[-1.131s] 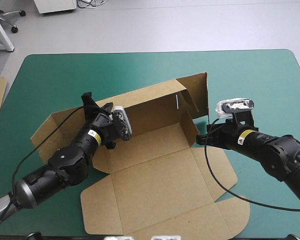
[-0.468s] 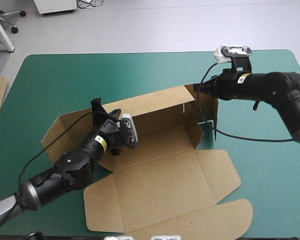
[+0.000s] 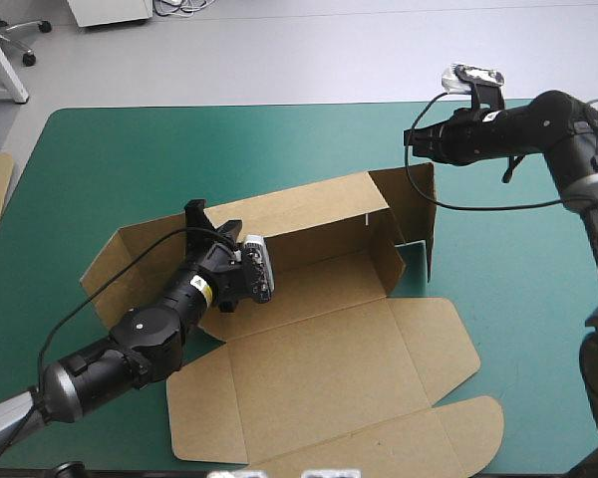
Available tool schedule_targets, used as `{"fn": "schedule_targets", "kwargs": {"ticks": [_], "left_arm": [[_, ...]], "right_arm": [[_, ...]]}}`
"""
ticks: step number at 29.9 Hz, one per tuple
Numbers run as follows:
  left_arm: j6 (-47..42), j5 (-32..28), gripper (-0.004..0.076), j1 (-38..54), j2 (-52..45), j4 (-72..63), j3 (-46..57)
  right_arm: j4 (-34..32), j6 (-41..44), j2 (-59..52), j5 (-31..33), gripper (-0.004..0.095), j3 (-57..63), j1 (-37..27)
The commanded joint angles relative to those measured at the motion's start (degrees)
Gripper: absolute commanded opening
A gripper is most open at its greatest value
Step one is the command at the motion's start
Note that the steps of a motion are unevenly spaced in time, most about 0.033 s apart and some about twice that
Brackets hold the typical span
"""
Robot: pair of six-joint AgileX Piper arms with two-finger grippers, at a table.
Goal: Fold the box
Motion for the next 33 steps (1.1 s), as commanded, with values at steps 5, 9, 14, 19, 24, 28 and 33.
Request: {"fn": "schedule_targets", "kwargs": {"ticks": [5,9,14,19,24,28,33], "left_arm": [[-4.7,0.9,-0.0014,-0.4,-0.9,3.7,-0.6],[-8.4,2.4,-0.0014,-0.4,-0.9,7.1,-1.0],[-8.4,2.4,-0.0014,-0.4,-0.9,6.3,-1.7],[-8.4,2.4,-0.0014,-0.4,-0.9,6.2,-1.7],[-8.4,2.4,-0.0014,-0.4,-0.9,6.2,-1.7],[-8.4,2.4,-0.0014,-0.3,-0.9,6.2,-1.7],[-8.4,2.4,-0.0014,-0.3,-0.9,6.2,-1.7]], "right_arm": [[1.9,-1.0,7.1,-0.7,-0.0033,-11.5,-0.8],[1.1,0.1,11.6,3.0,-0.0034,-18.0,-0.8],[-0.5,1.4,16.2,8.4,-0.0034,-22.7,-0.8],[-1.4,1.6,16.7,14.0,-0.0034,-23.0,-2.3],[3.1,1.3,15.1,15.6,-0.0034,-21.7,-6.4],[4.7,-0.2,13.5,15.6,-0.0034,-19.0,-7.8],[11.3,-4.1,13.3,15.5,-0.0034,-15.6,-8.1]]}}
